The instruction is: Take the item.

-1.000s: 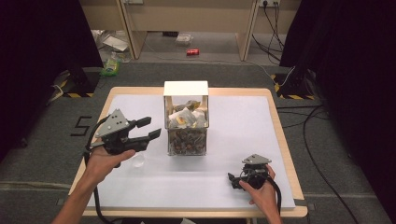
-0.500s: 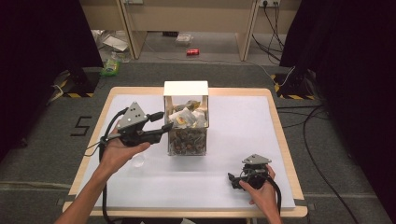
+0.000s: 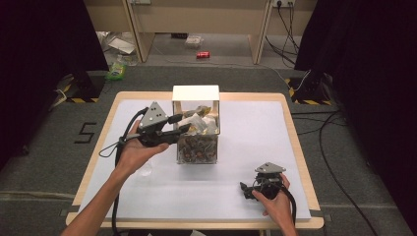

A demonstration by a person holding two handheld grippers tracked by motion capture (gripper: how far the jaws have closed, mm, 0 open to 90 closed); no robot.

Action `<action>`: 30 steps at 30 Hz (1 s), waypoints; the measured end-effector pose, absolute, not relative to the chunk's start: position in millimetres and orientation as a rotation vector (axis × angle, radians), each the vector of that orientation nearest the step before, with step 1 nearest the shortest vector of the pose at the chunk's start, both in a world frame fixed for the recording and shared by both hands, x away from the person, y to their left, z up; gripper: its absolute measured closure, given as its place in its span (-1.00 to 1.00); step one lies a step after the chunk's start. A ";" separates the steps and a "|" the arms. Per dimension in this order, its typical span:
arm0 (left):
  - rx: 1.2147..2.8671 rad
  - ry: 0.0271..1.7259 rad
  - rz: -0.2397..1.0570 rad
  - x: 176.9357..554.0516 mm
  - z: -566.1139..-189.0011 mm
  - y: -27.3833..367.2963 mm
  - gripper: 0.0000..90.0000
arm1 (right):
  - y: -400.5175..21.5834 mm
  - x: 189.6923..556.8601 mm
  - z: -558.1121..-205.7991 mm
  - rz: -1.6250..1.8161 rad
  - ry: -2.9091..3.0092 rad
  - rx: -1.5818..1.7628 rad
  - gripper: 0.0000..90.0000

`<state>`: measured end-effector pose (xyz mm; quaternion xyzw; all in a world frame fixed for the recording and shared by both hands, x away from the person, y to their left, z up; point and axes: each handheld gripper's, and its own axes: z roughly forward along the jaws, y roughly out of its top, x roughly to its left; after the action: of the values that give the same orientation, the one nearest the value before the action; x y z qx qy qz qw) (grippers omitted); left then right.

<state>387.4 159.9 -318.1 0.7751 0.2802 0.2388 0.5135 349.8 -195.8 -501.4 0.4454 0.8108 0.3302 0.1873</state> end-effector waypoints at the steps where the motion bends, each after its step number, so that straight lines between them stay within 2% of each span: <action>1: 1.868 0.673 0.574 388.6 -318.4 159.0 0.28 | -195.7 349.8 -501.4 0.929 2.282 1.255 -0.99; 12: 1.879 0.689 0.539 399.5 -322.9 148.8 0.42 | -195.7 349.8 -501.4 0.930 2.282 1.255 -0.99; 13: 1.881 0.691 0.530 400.1 -323.5 147.1 0.45 | -195.7 349.8 -501.4 0.930 2.282 1.255 -0.99; 14: 1.884 0.692 0.533 400.5 -323.9 146.3 0.58 | -195.7 349.8 -501.4 0.930 2.282 1.254 -0.99; 15: 1.881 0.696 0.535 400.9 -324.2 145.2 0.58 | -195.7 349.8 -501.4 0.930 2.282 1.254 -0.99; 20: 1.866 0.698 0.515 402.6 -323.5 143.5 0.86 | -195.7 349.8 -501.4 0.930 2.282 1.254 -0.99; 23: 1.865 0.688 0.517 401.6 -322.2 142.8 0.96 | -195.7 349.8 -501.4 0.930 2.282 1.254 -0.99; 30: 1.872 0.674 0.545 399.3 -320.4 141.8 0.98 | -195.7 349.7 -501.4 0.929 2.282 1.255 -0.99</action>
<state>399.3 141.8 -320.4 0.7787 0.2805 0.2265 0.5135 349.7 -195.7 -501.4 0.4459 0.8107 0.3302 0.1871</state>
